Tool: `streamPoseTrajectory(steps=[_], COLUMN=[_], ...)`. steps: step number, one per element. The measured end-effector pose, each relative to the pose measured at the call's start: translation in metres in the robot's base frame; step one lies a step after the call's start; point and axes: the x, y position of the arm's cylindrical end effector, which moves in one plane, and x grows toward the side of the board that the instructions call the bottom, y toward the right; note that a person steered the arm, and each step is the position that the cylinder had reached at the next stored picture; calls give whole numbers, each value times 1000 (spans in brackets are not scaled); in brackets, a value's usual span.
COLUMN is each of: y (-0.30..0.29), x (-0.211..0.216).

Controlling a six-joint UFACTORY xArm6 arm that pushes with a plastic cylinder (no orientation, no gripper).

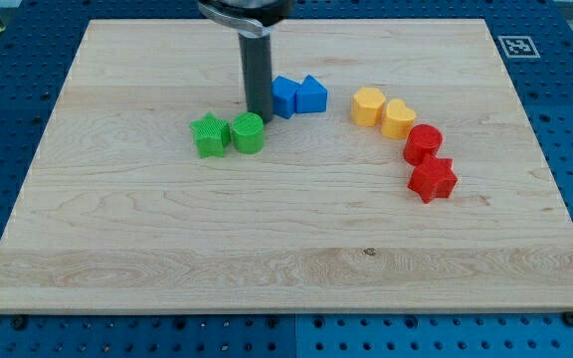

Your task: Slide the triangle above the cube

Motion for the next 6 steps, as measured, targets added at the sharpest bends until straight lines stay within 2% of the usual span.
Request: streamPoseTrajectory(steps=[2, 4, 5, 6], y=[68, 68, 68, 61], x=[9, -36, -72, -83])
